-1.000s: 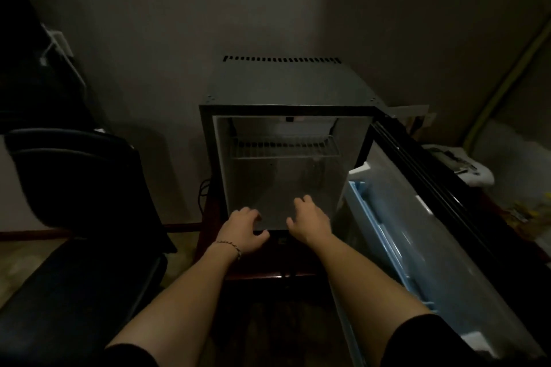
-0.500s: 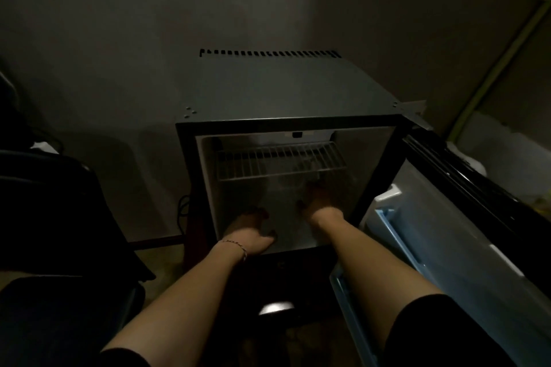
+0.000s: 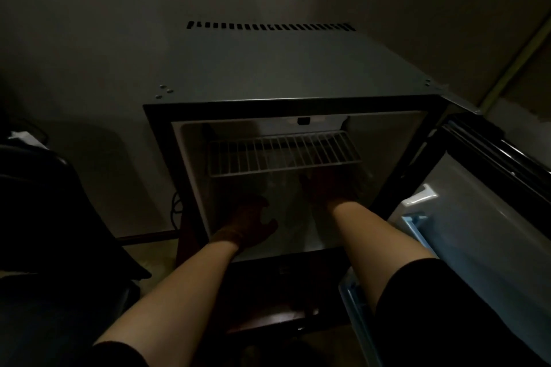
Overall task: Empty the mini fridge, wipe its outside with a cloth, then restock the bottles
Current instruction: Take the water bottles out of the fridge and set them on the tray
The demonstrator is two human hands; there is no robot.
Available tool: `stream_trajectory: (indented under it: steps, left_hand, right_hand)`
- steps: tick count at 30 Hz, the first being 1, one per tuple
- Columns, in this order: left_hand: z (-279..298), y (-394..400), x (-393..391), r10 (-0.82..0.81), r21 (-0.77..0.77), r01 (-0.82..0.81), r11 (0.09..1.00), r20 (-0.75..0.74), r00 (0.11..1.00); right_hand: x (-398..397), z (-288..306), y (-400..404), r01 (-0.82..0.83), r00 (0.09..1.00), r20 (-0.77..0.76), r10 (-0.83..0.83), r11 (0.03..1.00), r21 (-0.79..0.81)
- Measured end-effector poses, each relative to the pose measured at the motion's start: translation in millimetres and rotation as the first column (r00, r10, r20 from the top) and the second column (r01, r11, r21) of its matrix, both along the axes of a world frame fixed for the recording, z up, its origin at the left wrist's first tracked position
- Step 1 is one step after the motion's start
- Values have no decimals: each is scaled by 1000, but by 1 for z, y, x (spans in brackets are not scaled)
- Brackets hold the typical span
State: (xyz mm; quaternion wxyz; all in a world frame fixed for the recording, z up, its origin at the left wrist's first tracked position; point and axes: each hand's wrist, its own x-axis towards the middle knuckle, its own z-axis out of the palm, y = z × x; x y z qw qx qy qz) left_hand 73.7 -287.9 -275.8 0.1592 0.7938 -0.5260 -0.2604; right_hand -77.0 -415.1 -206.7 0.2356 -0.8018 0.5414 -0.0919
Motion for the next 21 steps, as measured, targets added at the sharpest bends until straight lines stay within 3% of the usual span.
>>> stream_trajectory:
  steps: [9,11,15,21]
  left_hand:
    - [-1,5,5,21,28,-20,999,-40,999]
    - [2,7,5,20,41,-19,999,-26,999]
    - [9,13,3,13,52,-13,999,-4,1000]
    - [30,27,-7,8,35,-10,999,47,999]
  right_hand:
    - [0,-13,-14,-10,1000,-8,10,995,-97]
    - [1,-13,-11,21,1000,13,-21,998,-60]
    - [-3,-16,4,1,996,-85,-7,998,-70]
    - [-1,-16,27,-23,999,-33,23,1000,-6]
